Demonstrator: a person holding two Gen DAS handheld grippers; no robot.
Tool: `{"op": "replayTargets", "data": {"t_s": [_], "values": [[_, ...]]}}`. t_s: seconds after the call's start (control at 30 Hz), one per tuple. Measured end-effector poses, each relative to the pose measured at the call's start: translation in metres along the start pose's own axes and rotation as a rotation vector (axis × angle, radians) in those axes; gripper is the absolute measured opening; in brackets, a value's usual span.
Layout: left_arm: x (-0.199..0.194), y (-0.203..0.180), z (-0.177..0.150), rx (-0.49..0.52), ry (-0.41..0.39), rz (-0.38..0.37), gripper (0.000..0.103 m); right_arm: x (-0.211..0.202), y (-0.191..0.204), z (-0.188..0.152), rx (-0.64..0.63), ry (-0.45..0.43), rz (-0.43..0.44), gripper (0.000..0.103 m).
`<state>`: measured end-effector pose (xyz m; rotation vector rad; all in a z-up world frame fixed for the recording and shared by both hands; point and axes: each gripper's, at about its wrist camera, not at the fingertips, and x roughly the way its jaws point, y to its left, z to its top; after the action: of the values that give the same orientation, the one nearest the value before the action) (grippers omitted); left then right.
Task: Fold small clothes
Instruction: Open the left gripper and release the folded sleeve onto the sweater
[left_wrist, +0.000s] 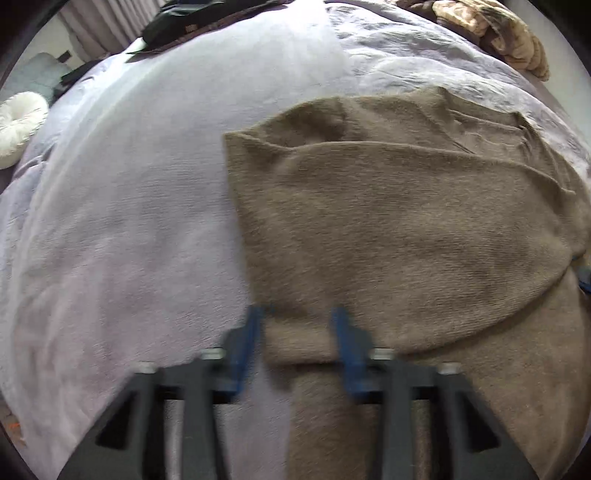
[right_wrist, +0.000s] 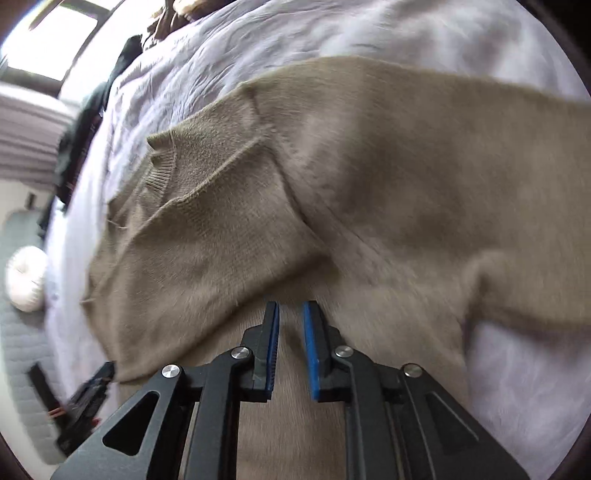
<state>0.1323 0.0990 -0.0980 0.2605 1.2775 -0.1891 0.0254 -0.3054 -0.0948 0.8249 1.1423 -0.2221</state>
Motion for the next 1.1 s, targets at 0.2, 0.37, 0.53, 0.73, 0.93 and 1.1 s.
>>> {"op": "replayTargets", "data": {"t_s": [0.2,0.37,0.53,0.73,0.93,1.1], "values": [[-0.021,0.009,-0.006,-0.066,0.015,-0.048,0.071,-0.025,-0.007,-0.024,-0.017,0.023,0.018,0.035],[-0.038,-0.008,-0.016,-0.047,0.017,-0.039,0.080,-0.037,-0.018,-0.048,-0.009,0.033,0.040,0.051],[-0.059,-0.020,-0.023,-0.031,-0.012,0.006,0.103,-0.045,-0.014,-0.063,-0.020,0.034,0.044,0.065],[-0.071,-0.040,-0.037,0.002,-0.004,0.026,0.103,-0.060,-0.016,-0.075,-0.042,0.035,0.042,0.082],[-0.074,-0.060,-0.045,0.003,0.029,0.023,0.103,-0.070,-0.026,-0.084,-0.028,0.041,0.043,0.082],[-0.070,-0.077,-0.049,-0.008,0.087,-0.046,0.103,-0.073,-0.045,-0.092,0.004,0.056,0.032,0.082]]}}
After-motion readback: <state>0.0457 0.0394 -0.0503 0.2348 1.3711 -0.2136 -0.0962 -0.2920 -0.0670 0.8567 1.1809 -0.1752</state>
